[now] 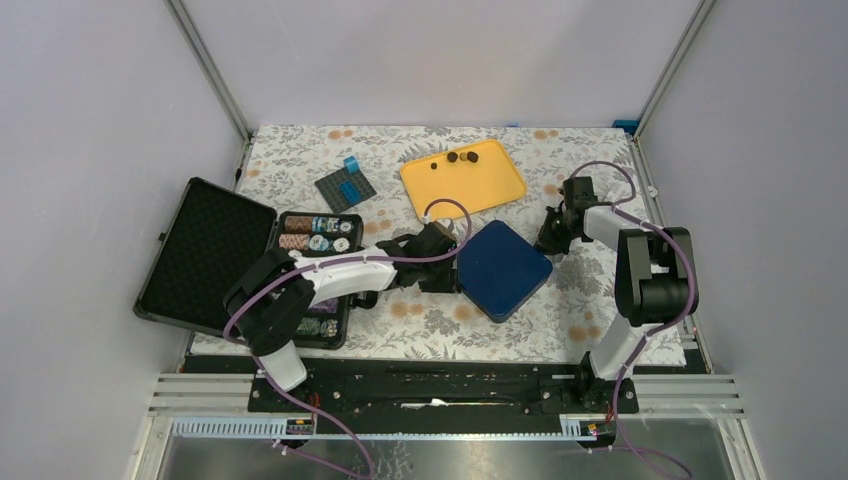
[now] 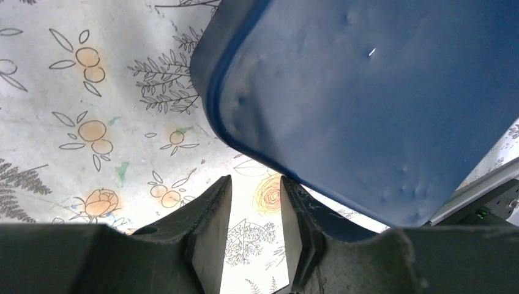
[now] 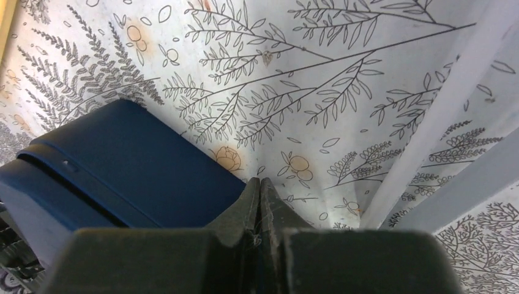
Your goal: Pack the chocolate
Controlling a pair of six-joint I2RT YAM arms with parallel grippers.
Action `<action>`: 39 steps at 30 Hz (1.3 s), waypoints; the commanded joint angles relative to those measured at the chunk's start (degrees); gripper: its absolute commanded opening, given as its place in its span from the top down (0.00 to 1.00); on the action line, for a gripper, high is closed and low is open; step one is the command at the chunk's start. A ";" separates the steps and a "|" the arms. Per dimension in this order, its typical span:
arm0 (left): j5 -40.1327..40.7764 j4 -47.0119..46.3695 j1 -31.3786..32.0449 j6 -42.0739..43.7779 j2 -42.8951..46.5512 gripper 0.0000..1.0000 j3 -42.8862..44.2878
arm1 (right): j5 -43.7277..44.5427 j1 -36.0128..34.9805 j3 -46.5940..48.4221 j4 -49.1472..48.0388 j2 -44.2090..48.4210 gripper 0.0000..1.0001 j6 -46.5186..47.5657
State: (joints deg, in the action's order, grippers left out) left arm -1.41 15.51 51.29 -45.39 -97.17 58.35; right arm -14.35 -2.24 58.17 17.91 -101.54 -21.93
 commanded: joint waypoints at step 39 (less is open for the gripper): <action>-1.54 0.76 -2.51 3.63 1.22 0.60 2.31 | 12.32 -0.66 -10.32 5.04 36.85 0.46 -1.69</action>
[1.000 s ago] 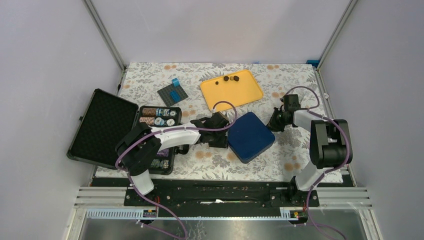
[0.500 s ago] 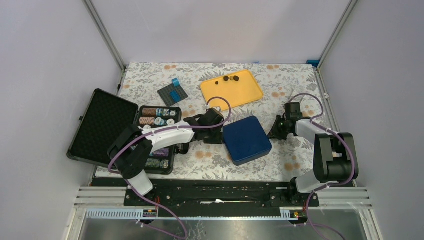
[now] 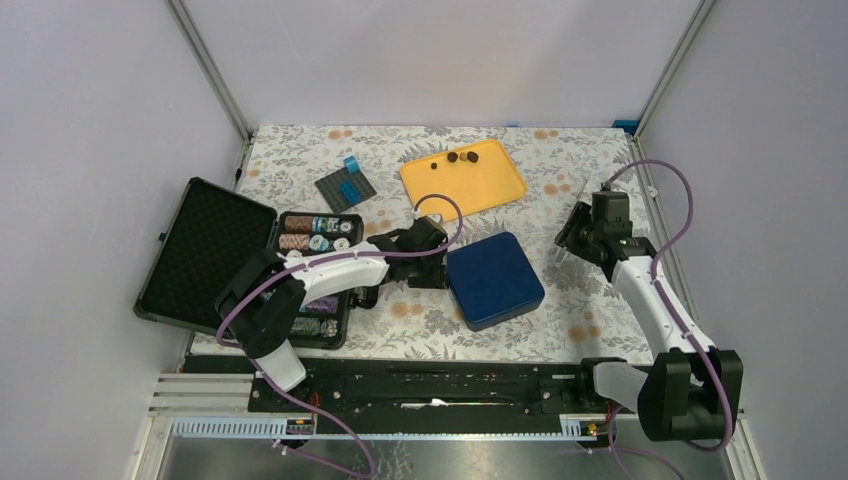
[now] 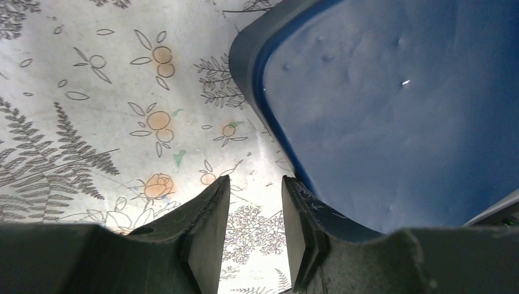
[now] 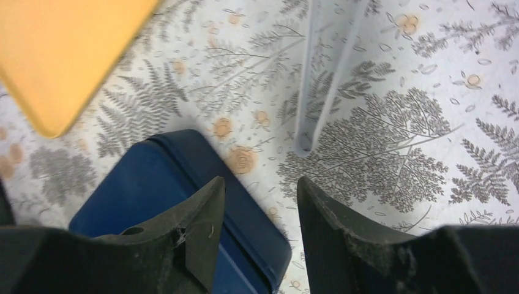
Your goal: Pack the chocolate
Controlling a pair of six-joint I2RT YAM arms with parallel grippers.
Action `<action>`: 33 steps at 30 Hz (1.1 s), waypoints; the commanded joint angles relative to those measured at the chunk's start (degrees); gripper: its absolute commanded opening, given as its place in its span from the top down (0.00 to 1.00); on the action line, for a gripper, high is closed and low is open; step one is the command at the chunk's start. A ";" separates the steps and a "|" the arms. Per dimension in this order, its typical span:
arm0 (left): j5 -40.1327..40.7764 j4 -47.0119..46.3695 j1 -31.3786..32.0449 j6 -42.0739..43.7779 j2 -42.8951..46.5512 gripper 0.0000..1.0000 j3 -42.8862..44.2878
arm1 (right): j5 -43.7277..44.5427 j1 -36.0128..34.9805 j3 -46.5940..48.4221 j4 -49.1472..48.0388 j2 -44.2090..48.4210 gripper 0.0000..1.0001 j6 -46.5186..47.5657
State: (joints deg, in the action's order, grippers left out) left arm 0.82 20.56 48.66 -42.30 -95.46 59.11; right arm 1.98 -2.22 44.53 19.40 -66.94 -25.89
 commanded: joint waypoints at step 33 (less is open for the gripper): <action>-6.41 -4.53 2.02 1.87 3.66 0.60 -3.74 | 9.12 -12.81 1.82 11.08 7.67 0.01 2.58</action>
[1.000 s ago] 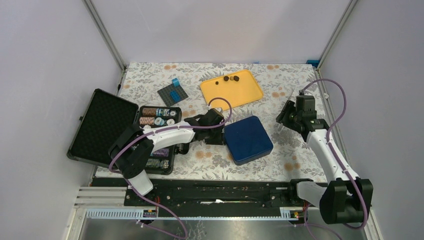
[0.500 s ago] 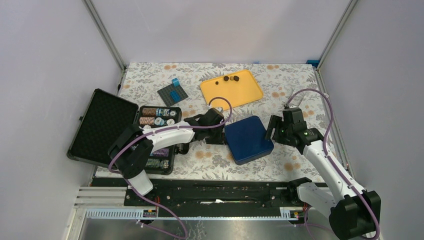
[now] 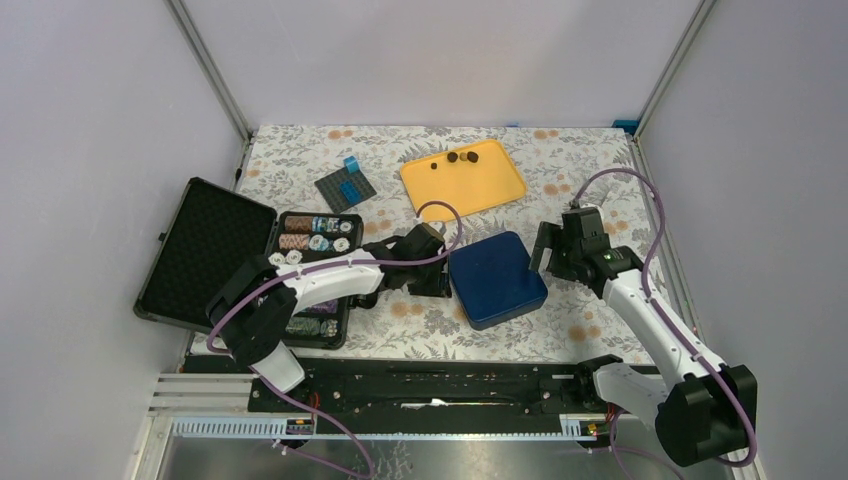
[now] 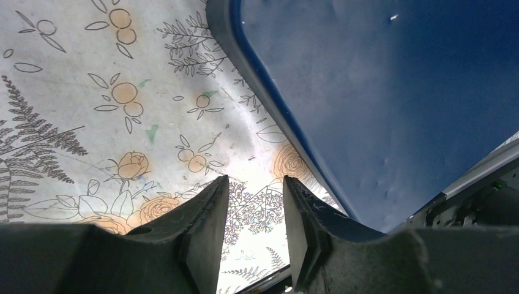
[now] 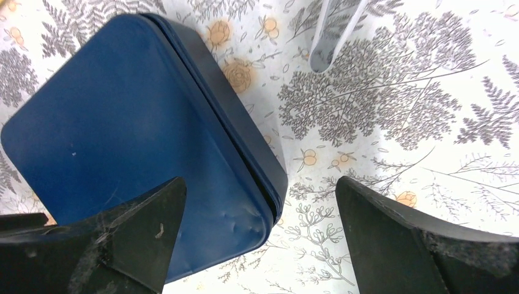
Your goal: Pack the chocolate
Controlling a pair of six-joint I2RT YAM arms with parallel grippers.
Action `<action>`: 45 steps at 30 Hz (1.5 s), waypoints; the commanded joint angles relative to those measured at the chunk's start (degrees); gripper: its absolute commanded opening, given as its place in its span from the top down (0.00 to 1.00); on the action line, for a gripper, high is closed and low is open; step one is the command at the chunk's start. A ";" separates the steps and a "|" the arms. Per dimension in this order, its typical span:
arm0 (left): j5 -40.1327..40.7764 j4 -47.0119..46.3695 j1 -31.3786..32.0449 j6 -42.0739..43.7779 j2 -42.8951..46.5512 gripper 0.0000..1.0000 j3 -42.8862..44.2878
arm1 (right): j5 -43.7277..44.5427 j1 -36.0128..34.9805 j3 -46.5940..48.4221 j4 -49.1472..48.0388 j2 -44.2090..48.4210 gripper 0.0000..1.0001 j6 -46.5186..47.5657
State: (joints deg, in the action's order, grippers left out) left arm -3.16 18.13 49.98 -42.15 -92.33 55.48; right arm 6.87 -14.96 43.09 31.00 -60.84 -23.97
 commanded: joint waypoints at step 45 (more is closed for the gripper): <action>0.15 2.82 2.19 5.02 1.24 0.55 9.17 | 0.40 1.99 3.94 1.57 -2.05 0.00 1.49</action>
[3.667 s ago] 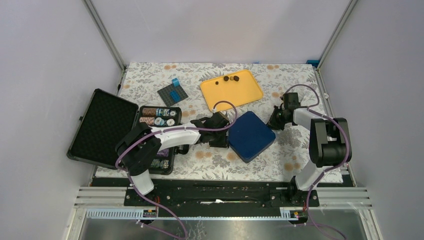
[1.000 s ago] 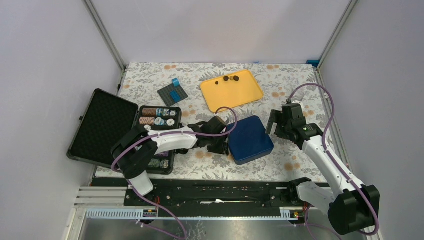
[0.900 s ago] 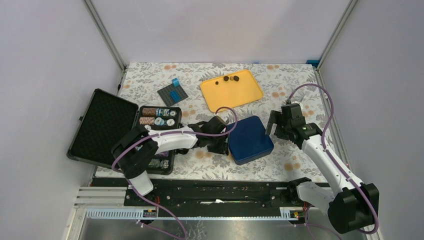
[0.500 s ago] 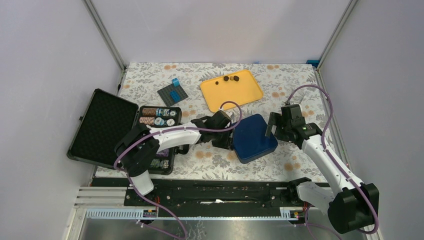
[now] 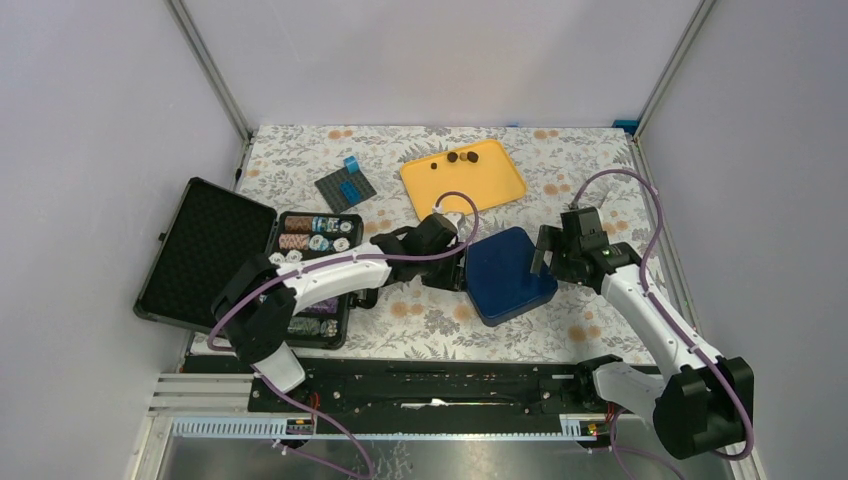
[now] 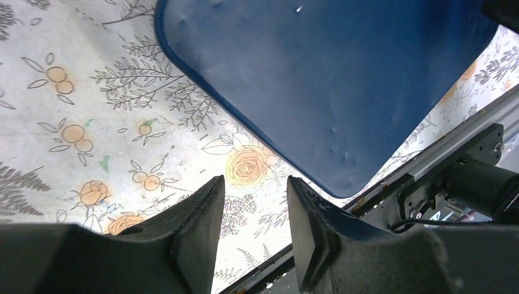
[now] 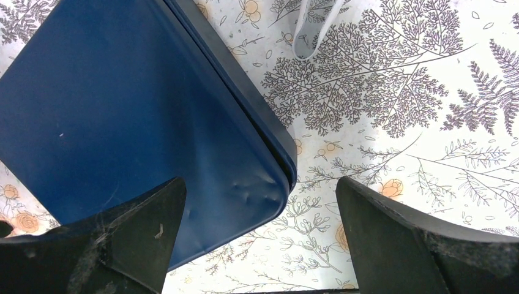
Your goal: Pack the chocolate
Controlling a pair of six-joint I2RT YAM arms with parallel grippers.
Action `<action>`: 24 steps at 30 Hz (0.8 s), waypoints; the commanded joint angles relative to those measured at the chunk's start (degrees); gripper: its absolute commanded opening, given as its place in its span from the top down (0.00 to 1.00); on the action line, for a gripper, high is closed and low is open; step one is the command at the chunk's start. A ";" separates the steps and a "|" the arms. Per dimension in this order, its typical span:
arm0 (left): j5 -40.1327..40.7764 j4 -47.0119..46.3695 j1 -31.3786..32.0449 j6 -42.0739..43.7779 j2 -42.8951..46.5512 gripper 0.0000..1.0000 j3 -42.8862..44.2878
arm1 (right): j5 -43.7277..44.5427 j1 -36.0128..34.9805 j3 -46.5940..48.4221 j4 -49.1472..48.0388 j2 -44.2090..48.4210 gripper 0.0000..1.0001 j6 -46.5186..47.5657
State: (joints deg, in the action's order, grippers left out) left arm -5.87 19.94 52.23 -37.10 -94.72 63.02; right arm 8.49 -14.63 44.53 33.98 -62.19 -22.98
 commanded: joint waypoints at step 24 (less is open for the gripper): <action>2.48 -4.21 -1.48 -8.34 6.17 0.55 -9.80 | -36.67 25.09 -5.38 -30.83 -16.81 0.08 -16.21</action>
State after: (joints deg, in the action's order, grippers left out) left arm -2.17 20.43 50.89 -44.07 -92.16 54.24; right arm -20.99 10.68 41.25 7.33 -79.11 -37.63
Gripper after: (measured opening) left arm 0.449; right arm 0.901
